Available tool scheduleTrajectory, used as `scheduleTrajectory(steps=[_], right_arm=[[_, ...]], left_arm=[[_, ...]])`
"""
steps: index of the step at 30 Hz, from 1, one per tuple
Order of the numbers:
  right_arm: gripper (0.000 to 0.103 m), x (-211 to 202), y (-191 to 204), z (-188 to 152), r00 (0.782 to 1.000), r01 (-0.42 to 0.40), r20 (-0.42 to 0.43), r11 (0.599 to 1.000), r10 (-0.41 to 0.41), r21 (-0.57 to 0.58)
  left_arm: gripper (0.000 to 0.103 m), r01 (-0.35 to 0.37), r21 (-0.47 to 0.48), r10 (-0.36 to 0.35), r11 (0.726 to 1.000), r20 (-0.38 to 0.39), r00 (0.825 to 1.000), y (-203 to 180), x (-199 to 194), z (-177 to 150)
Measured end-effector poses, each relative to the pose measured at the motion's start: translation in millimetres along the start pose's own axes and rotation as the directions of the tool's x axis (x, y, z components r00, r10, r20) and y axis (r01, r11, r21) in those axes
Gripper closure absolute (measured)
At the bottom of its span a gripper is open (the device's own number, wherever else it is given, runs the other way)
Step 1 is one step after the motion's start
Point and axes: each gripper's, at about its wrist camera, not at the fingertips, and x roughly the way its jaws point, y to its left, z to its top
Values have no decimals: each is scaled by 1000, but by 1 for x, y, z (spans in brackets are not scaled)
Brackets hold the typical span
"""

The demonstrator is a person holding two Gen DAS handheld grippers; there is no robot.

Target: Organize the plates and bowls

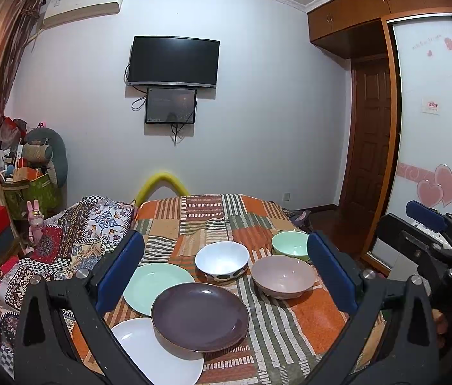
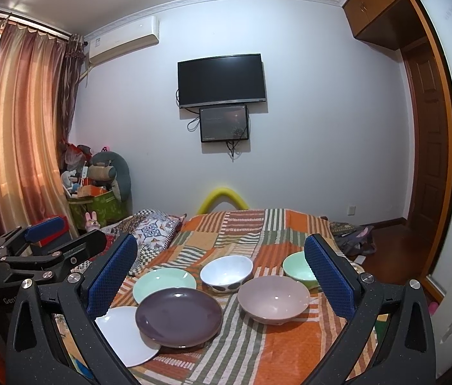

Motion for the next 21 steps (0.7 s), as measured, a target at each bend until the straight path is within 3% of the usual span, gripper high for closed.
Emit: scheduleTrajectory(steps=[21], right_arm=[[0,0,-1,0,1000,-4,-1,1000,5,14]], left_arm=[[0,13,2,-13,1000,-8,1000,1,-2,2]])
